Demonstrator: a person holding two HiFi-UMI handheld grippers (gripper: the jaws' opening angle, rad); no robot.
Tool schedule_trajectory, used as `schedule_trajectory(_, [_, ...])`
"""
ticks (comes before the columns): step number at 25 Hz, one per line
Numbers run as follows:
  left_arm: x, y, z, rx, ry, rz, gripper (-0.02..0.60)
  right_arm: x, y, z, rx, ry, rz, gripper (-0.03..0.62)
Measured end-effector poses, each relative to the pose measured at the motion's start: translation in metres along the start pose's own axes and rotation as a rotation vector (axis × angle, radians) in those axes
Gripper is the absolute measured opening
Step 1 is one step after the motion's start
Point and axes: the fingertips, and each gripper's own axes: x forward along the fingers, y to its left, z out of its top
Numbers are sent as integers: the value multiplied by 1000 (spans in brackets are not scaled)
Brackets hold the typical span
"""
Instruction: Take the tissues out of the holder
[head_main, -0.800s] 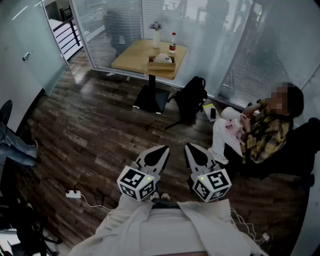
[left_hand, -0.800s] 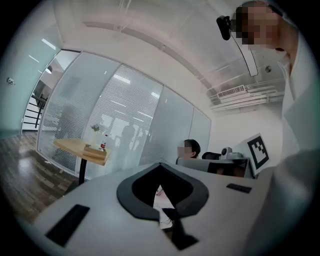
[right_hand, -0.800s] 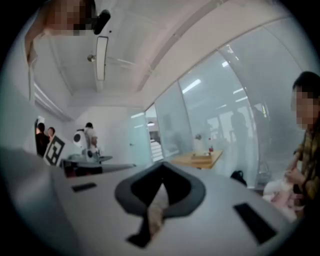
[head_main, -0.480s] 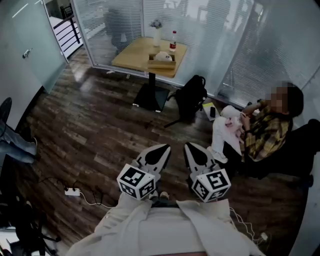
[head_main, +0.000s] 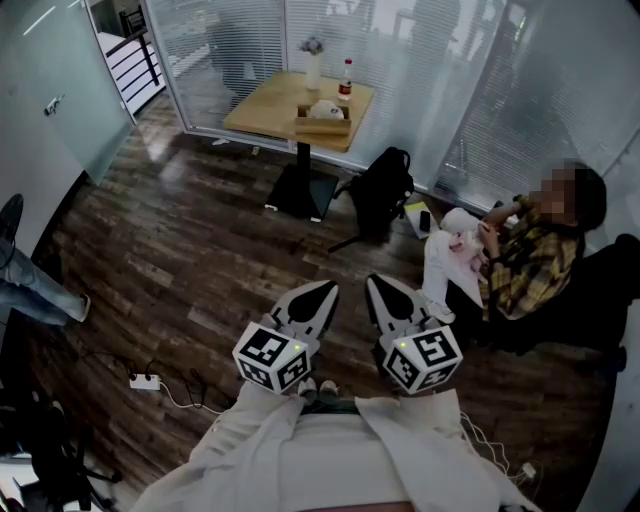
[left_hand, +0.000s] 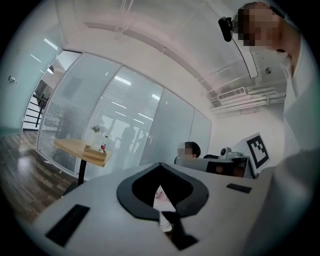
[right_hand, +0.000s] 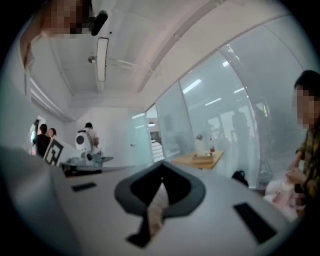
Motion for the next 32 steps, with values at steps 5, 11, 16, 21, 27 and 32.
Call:
schedule_trajectory(5, [14, -2, 13, 0, -60, -2, 6, 8, 2, 7, 11, -12, 13, 11])
schedule_trajectory(11, [9, -11, -5, -18, -33, 10, 6, -5, -1, -5, -2, 18, 32, 11])
schedule_trajectory(16, [17, -14, -24, -46, -3, -5, 6, -6, -16, -20, 29, 47, 28, 11])
schedule_trajectory(21, [37, -8, -32, -63, 34, -65, 6, 13, -28, -27, 33, 75, 34, 12])
schedule_trajectory(27, [76, 48, -9, -57, 23, -52, 6, 66, -51, -22, 25, 89, 26, 11])
schedule_trajectory(32, [115, 95, 10, -65, 28, -68, 6, 122, -77, -8, 25, 84, 32, 11])
